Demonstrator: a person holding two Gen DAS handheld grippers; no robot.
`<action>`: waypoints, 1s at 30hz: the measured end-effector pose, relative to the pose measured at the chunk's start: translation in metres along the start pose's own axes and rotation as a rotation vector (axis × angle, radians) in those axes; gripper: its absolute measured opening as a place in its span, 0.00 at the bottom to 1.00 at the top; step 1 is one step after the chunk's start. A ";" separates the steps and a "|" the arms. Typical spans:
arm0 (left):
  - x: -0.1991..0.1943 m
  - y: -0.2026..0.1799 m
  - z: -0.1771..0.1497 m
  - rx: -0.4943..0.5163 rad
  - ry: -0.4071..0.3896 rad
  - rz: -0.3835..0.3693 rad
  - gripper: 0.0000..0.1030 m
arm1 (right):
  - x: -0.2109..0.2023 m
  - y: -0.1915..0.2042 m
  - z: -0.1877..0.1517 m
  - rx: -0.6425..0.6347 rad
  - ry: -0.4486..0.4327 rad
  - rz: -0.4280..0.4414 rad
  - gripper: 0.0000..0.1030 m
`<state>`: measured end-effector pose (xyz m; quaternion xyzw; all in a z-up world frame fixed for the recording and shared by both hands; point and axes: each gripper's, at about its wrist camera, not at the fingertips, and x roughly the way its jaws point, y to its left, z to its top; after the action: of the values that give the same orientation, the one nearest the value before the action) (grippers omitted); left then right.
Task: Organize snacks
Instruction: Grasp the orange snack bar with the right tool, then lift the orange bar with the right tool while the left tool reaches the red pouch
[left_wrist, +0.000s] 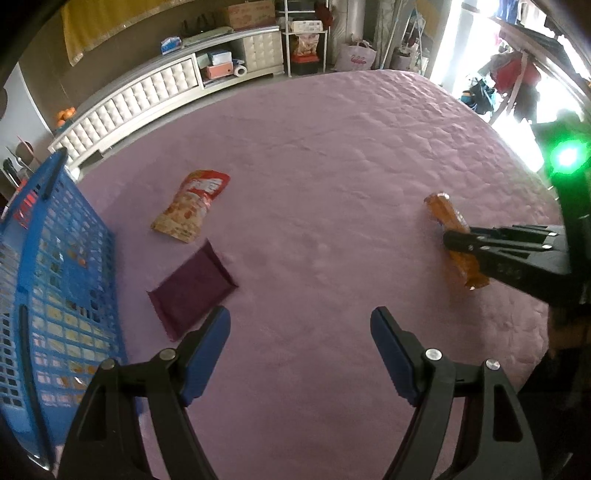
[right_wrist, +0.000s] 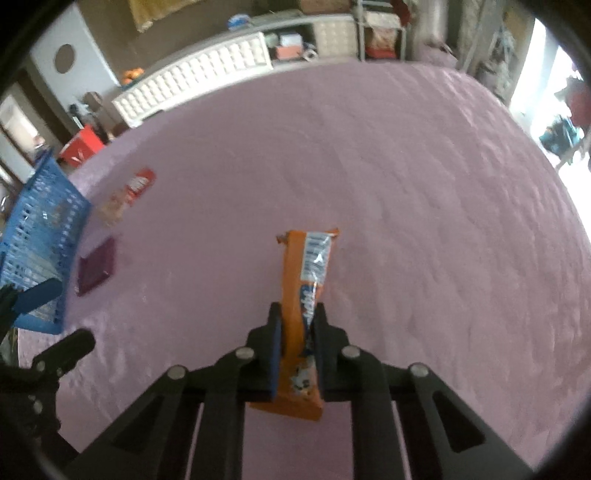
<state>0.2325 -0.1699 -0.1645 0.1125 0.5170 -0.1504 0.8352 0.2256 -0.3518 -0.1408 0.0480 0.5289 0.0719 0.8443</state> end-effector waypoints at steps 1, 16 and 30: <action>-0.002 0.003 0.003 -0.001 -0.010 0.016 0.74 | -0.003 0.001 0.005 -0.009 -0.010 0.016 0.18; 0.015 0.068 0.077 -0.073 -0.021 0.229 0.74 | 0.041 0.055 0.093 -0.154 -0.066 0.216 0.18; 0.085 0.089 0.097 -0.061 0.048 0.239 0.74 | 0.064 0.079 0.089 -0.279 0.010 0.212 0.18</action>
<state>0.3814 -0.1320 -0.1947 0.1514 0.5241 -0.0313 0.8375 0.3276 -0.2639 -0.1463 -0.0145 0.5098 0.2334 0.8279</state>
